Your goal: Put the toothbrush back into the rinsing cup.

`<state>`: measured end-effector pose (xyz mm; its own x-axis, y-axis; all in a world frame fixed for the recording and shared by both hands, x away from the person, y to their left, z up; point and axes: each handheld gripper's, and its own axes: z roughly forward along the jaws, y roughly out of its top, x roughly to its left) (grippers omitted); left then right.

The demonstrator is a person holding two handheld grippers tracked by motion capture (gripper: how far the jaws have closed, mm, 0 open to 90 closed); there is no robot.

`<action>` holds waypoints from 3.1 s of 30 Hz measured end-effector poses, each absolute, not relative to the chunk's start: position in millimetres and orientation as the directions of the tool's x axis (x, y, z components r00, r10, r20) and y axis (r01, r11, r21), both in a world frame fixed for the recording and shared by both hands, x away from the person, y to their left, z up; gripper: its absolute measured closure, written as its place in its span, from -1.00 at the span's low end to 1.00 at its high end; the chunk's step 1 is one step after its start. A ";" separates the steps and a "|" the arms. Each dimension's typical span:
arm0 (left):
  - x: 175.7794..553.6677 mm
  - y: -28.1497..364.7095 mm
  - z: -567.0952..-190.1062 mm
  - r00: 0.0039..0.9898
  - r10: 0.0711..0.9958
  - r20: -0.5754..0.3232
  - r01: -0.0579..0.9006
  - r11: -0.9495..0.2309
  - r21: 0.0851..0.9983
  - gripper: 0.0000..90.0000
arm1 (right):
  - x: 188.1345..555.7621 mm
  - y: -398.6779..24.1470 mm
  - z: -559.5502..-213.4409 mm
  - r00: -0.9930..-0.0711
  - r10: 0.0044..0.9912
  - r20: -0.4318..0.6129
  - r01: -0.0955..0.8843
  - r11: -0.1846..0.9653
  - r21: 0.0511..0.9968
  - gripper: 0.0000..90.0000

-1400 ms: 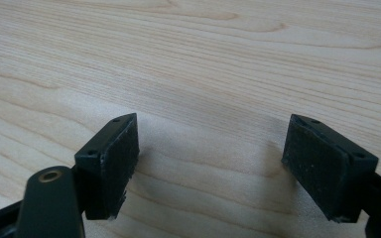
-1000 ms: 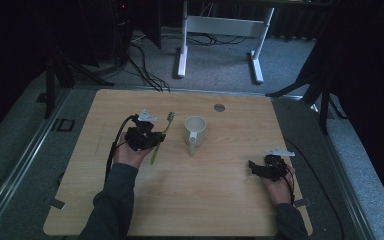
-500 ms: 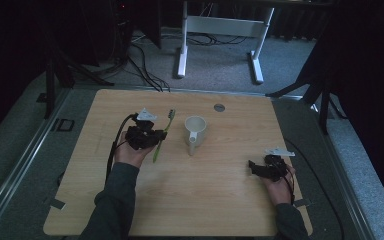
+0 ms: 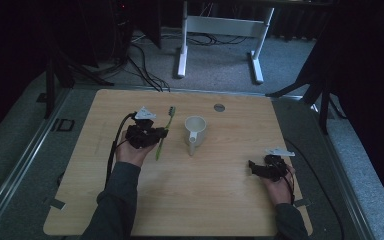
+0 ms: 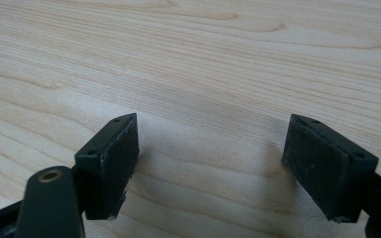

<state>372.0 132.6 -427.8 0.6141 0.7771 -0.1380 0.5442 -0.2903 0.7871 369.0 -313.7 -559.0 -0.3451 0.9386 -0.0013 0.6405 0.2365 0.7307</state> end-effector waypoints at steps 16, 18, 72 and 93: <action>371.2 129.9 -424.1 0.608 0.779 -0.154 0.522 -0.246 0.817 0.82 | 369.0 -313.7 -559.0 -0.345 0.939 -0.001 0.640 0.236 0.731 -0.52; 371.1 130.1 -423.8 0.606 0.780 -0.156 0.520 -0.240 0.820 0.82 | 369.1 -313.7 -559.0 -0.345 0.938 -0.001 0.640 0.237 0.731 -0.52; 368.8 118.1 -409.8 0.661 0.738 -0.139 0.409 -0.198 0.891 0.82 | 369.0 -313.7 -559.0 -0.345 0.939 -0.001 0.641 0.236 0.731 -0.52; 370.1 109.2 -408.3 0.679 0.722 -0.132 0.349 -0.159 0.923 0.82 | 369.1 -313.7 -558.9 -0.346 0.938 -0.001 0.641 0.237 0.730 -0.52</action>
